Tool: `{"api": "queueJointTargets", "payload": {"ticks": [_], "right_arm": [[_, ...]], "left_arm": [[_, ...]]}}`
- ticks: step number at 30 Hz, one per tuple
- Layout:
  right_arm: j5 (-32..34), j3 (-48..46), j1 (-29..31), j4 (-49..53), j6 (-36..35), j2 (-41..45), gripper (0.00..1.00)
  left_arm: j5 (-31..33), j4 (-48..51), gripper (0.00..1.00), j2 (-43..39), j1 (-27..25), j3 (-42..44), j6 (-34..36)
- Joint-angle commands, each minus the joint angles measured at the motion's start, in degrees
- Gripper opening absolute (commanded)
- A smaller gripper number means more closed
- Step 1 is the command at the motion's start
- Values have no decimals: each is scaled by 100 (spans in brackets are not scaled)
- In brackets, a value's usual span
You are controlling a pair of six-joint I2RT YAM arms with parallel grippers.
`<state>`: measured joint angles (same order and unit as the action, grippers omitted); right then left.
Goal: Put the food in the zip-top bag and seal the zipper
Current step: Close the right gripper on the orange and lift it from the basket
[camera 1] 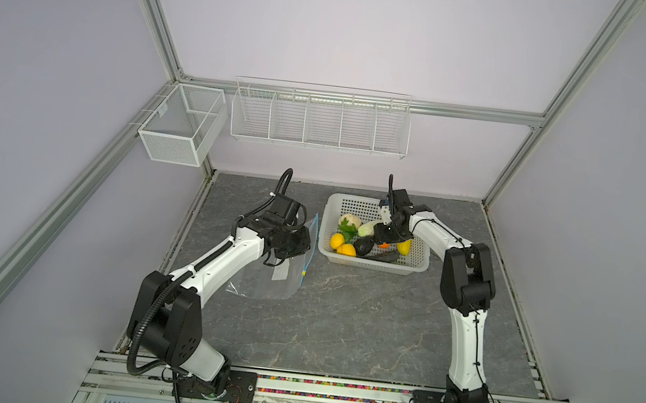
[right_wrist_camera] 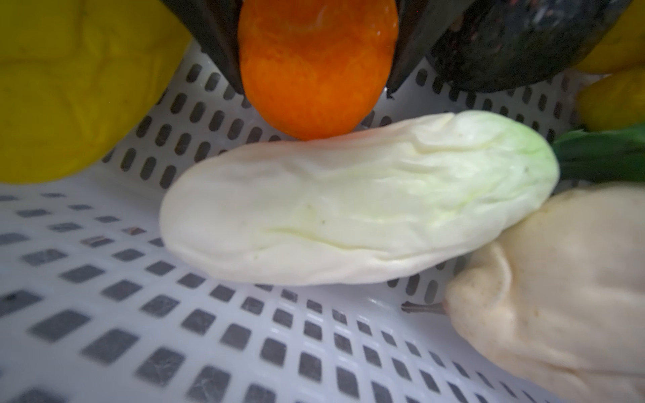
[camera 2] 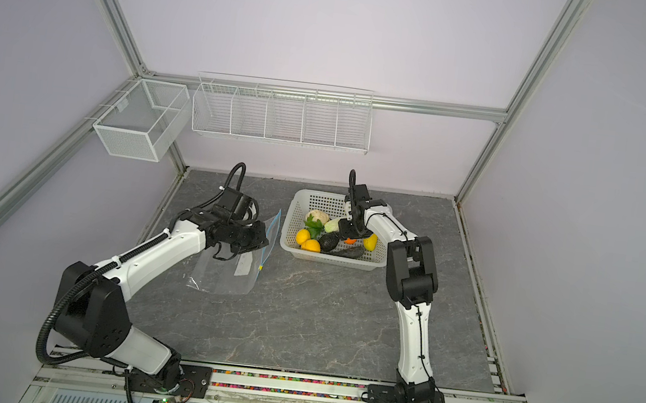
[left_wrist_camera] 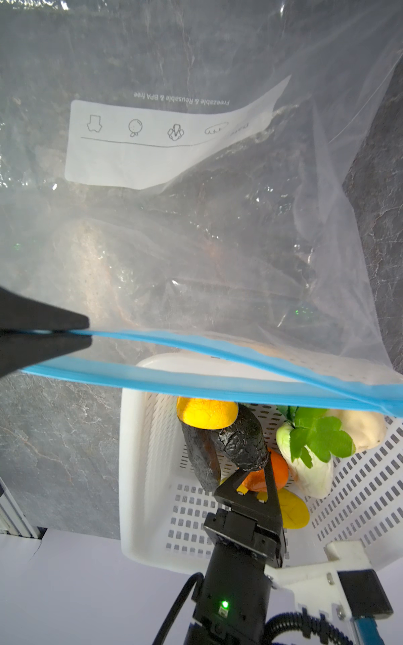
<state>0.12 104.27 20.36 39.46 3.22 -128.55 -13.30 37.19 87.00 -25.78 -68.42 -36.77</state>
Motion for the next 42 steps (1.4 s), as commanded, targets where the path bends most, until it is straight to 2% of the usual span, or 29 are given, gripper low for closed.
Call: {"api": "queueJointTargets", "payload": {"ticks": [1,10,20,28,36,42], "right_arm": [[-79,-166,-48,84,178,260,53],[-482,-743,-233,-209,669,944,48],[-777,-1198,-353,-496,894,1688,48],[-1396,-1751,-357,-962,1259,2370,48],[-2129,-2098,-233,-1576,1828,2618,47],[-2403,-2153,-10,-1973,2171,2646,46]], "left_arm": [[37,39,0,-122,-6,-162,94],[-182,-93,0,-73,3,-182,186],[-424,-166,0,-12,60,-293,220],[-496,-203,0,35,73,-329,206],[-524,-214,0,57,73,-316,199],[-493,-225,0,21,73,-316,194]]}}
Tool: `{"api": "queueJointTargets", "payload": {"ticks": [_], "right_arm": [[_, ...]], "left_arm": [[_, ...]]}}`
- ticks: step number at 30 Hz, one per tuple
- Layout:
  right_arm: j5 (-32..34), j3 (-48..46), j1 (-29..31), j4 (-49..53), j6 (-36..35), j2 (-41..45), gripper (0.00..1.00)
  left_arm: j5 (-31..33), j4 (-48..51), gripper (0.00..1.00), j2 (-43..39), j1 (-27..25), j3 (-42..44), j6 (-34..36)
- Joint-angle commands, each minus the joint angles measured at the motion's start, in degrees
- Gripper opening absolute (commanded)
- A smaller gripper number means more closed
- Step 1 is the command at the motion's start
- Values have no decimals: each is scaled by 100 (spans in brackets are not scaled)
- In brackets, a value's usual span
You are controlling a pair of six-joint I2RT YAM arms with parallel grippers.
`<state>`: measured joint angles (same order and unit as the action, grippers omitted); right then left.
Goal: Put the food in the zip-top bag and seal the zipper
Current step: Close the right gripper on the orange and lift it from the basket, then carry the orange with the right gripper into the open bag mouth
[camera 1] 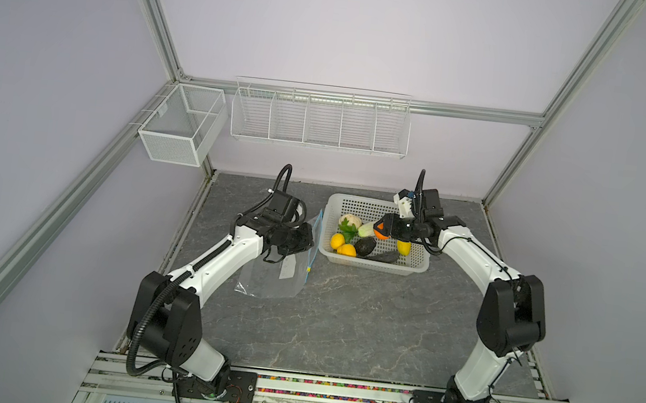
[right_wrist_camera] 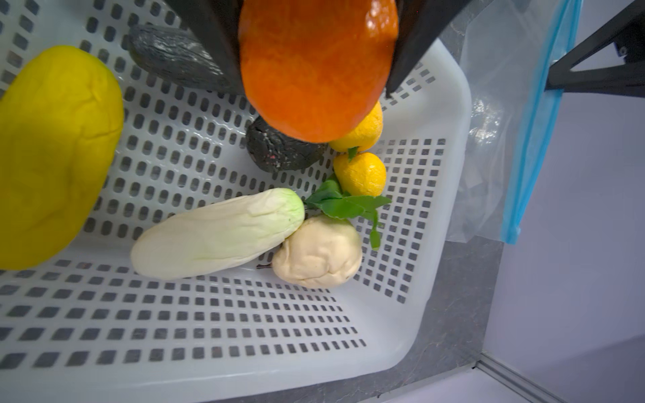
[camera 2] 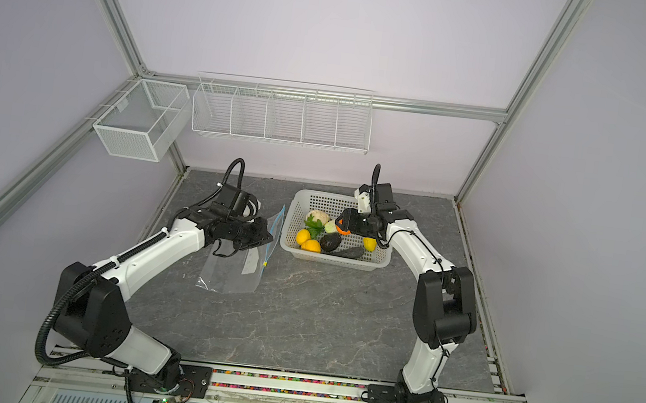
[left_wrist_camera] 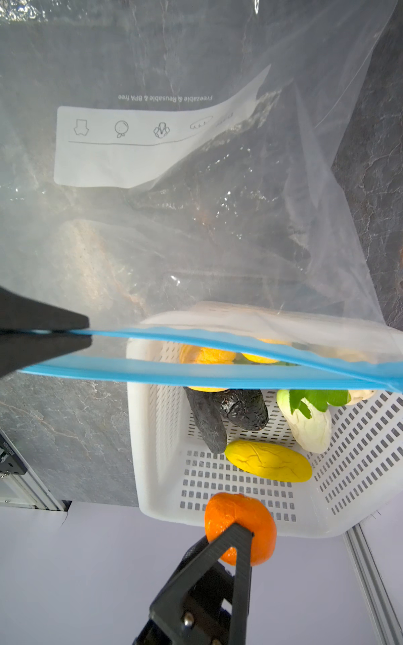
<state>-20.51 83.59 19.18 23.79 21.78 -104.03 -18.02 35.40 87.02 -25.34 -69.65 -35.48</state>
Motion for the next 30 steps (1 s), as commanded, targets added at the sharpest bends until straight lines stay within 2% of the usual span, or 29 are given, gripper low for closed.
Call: {"api": "queueJointTargets", "payload": {"ticks": [1,19,30], "right_arm": [[-390,-108,146,-514,389,207,46],[-816,-171,1174,-2236,2145,191,42],[-969,294,1476,-2770,3234,-466,40]], "left_arm": [[-22,-50,0,17,29,-198,67],[-6,-92,0,-75,28,-148,38],[13,-121,0,-196,29,-84,43]]}}
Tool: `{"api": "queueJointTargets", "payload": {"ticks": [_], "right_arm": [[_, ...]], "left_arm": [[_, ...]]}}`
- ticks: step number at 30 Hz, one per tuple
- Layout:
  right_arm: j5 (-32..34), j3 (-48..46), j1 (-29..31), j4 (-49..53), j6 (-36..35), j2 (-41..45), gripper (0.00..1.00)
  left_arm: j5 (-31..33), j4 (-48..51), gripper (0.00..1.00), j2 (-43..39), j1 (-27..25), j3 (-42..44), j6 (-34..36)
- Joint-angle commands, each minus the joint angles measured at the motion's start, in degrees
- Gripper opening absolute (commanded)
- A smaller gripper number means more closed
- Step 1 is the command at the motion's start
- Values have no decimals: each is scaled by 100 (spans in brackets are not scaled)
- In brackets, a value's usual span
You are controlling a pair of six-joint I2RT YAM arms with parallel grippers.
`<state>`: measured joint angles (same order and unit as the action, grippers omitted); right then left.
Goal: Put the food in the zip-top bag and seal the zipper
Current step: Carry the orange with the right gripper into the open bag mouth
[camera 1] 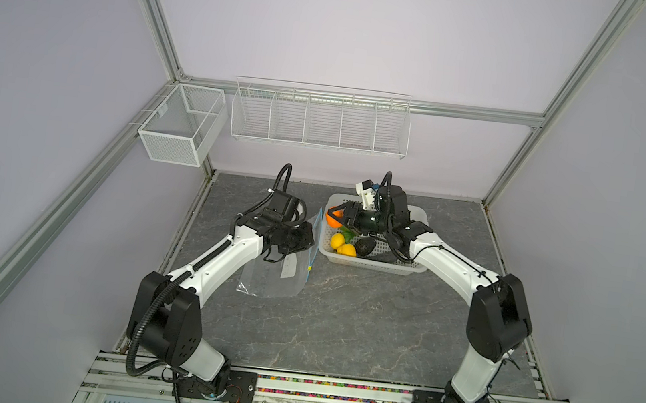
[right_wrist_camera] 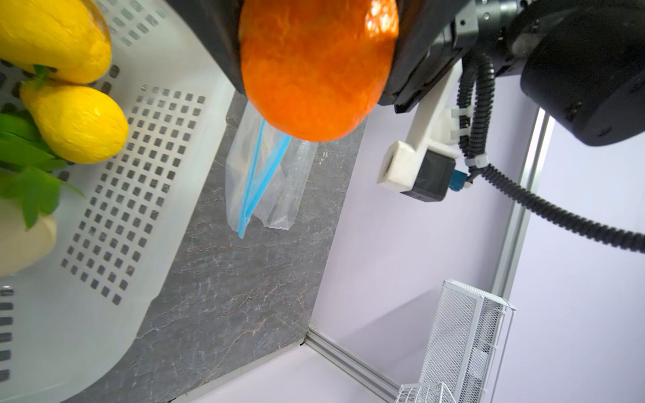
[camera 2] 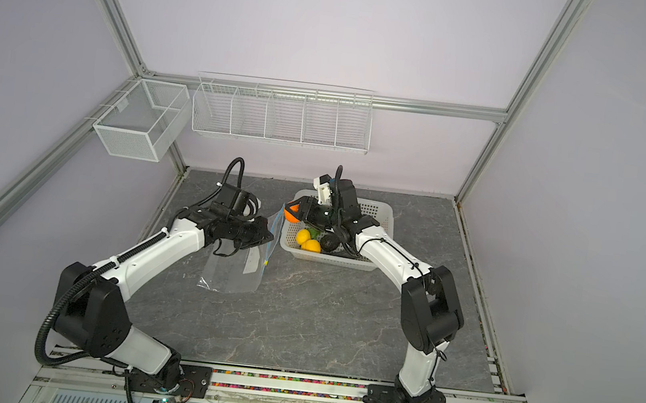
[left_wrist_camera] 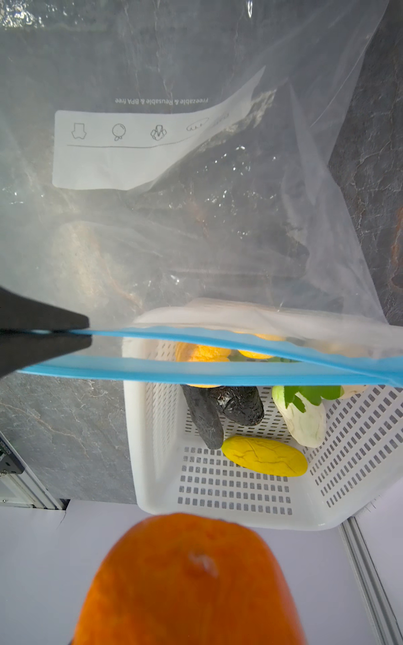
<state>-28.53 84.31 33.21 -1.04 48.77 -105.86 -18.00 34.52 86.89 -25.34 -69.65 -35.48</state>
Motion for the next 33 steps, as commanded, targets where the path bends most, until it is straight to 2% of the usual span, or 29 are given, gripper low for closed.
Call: {"api": "queueJointTargets", "payload": {"ticks": [1,14,33], "right_arm": [[-210,294,108,-300,606,-360,40],[-262,613,298,-196,947,-673,34],[-103,468,423,565,445,-664,34]], "left_arm": [[13,-33,0,-194,29,-84,50],[19,-94,0,-189,29,-96,37],[139,-121,0,-328,36,-115,-51]]}}
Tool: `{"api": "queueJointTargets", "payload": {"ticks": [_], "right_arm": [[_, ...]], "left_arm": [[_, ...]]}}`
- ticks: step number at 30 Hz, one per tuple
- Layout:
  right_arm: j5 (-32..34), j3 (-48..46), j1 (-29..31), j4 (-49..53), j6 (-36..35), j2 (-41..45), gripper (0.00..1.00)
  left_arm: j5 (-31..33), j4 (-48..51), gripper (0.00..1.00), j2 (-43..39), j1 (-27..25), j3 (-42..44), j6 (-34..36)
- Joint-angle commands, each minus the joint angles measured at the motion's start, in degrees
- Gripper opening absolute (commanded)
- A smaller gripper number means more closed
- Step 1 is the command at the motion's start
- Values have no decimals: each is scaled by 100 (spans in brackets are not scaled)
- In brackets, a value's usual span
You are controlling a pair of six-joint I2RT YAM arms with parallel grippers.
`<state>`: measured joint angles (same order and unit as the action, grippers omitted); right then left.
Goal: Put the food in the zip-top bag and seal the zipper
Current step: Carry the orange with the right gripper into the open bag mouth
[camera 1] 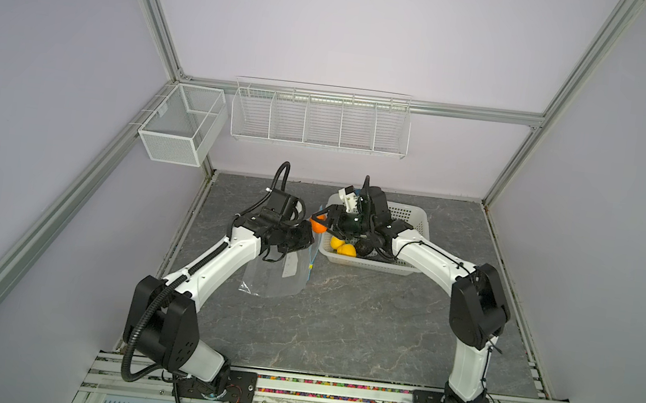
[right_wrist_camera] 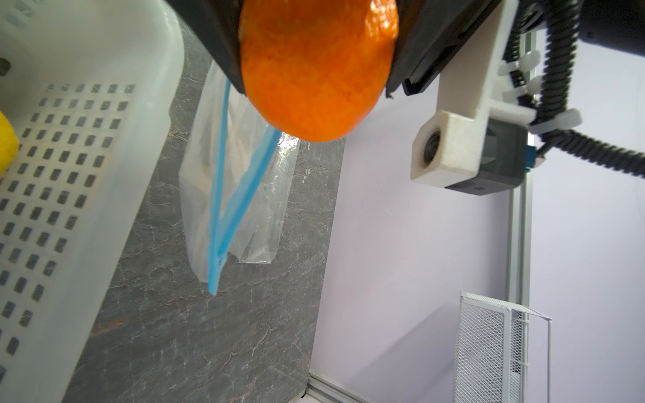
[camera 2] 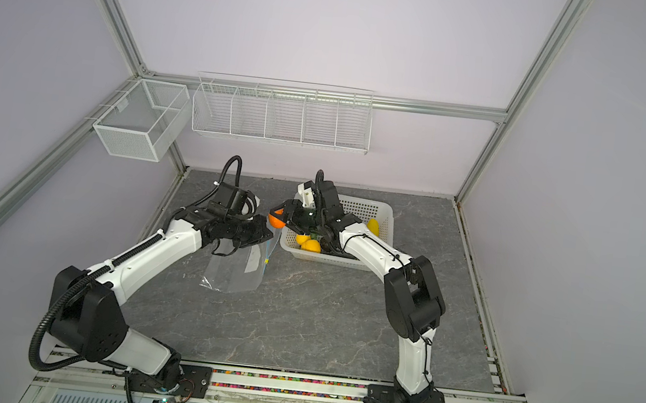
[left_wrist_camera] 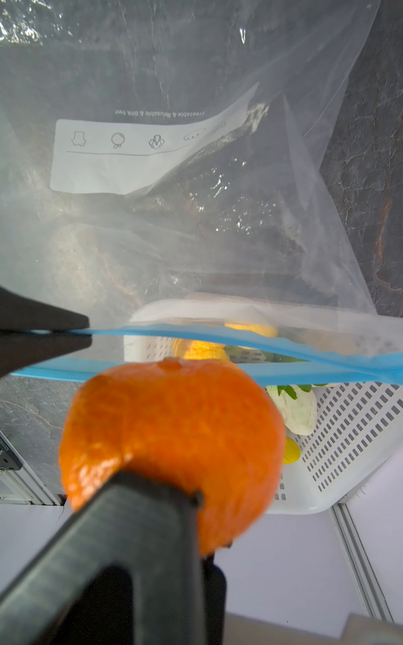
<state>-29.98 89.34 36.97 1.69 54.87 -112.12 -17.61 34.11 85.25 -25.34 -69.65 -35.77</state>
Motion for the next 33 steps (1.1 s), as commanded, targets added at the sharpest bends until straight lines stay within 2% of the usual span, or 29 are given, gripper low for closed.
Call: {"api": "queueJointTargets", "payload": {"ticks": [1,21,29,33], "right_arm": [[80,-31,45,374,-223,-31,34],[804,90,126,1480,-1064,155,37],[893,217,230,1606,-1184,141,56],[907,211,266,1587,-1177,129,62]], "left_arm": [[108,-86,0,-166,38,-119,-26],[26,-341,0,-414,125,92,-150],[-42,-390,0,-460,135,209,-156],[-62,-455,0,-503,130,288,-178]]}}
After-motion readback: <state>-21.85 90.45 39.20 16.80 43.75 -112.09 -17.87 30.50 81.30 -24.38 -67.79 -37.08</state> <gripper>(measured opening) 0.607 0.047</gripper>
